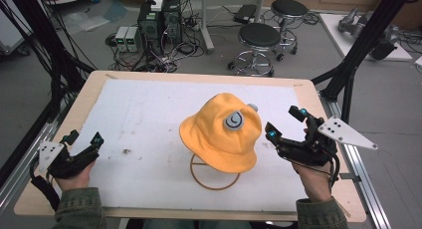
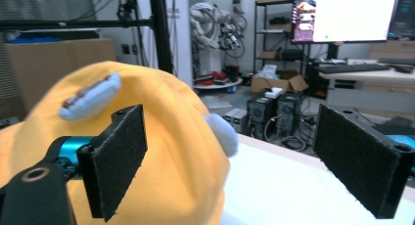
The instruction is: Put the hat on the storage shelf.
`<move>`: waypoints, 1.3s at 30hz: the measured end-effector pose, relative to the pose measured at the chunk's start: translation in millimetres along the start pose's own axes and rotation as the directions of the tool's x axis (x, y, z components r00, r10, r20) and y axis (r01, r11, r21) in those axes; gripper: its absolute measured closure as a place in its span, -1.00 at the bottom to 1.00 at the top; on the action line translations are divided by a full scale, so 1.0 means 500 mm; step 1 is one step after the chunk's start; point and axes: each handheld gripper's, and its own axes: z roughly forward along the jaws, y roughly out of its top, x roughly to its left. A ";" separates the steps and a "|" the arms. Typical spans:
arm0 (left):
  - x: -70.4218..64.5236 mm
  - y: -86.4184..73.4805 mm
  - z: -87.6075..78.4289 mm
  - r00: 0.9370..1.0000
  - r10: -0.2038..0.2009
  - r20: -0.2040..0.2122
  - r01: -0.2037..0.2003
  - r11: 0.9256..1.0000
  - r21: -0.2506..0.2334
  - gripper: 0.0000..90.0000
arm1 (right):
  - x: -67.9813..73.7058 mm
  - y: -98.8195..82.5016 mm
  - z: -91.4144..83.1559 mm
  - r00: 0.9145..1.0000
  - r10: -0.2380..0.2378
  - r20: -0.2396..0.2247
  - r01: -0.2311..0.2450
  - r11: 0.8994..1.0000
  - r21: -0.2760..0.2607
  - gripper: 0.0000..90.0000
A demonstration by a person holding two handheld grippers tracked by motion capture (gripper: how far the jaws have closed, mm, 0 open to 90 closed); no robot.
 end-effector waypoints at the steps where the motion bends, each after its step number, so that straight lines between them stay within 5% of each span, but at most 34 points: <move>1: 0.000 0.000 -0.001 1.000 -0.002 0.002 0.002 1.000 0.003 -0.49 | 0.000 0.000 0.000 1.000 0.000 0.000 0.000 1.000 0.000 -0.75; 7: 0.001 -0.001 -0.004 1.000 -0.006 -0.003 0.006 1.000 0.001 -0.49 | -0.013 -0.022 -0.010 0.995 -0.001 0.095 0.000 1.000 0.008 -0.75; 8: 0.001 -0.001 -0.004 1.000 -0.006 -0.003 0.006 1.000 0.001 -0.49 | -0.017 -0.034 -0.011 0.988 -0.005 0.156 0.001 1.000 0.025 -0.75; 10: 0.001 -0.001 -0.005 1.000 -0.007 -0.004 0.007 1.000 0.000 -0.49 | -0.020 -0.039 -0.013 0.985 -0.003 0.173 -0.001 1.000 0.026 -0.75; 12: 0.002 -0.002 -0.005 1.000 -0.006 -0.007 0.006 1.000 -0.001 -0.49 | -0.026 -0.061 -0.019 0.967 0.008 0.253 -0.014 1.000 0.025 -0.75; 14: 0.002 -0.002 -0.006 1.000 -0.006 -0.008 0.006 1.000 -0.002 -0.49 | -0.028 -0.067 -0.021 0.962 0.008 0.272 -0.014 1.000 0.021 -0.75; 15: 0.003 -0.002 -0.006 1.000 -0.006 -0.008 0.006 1.000 -0.001 -0.49 | -0.033 -0.087 -0.026 0.950 0.005 0.311 -0.011 1.000 0.015 -0.75; 28: 0.007 -0.003 -0.011 1.000 -0.007 -0.028 0.007 1.000 -0.006 -0.49 | -0.062 -0.170 -0.046 0.910 0.032 0.413 -0.043 0.999 0.016 -0.75; 39: 0.009 -0.006 -0.012 0.999 -0.004 -0.035 0.004 1.000 -0.001 -0.49 | -0.076 -0.241 -0.035 0.888 0.024 0.460 -0.060 0.996 0.065 -0.75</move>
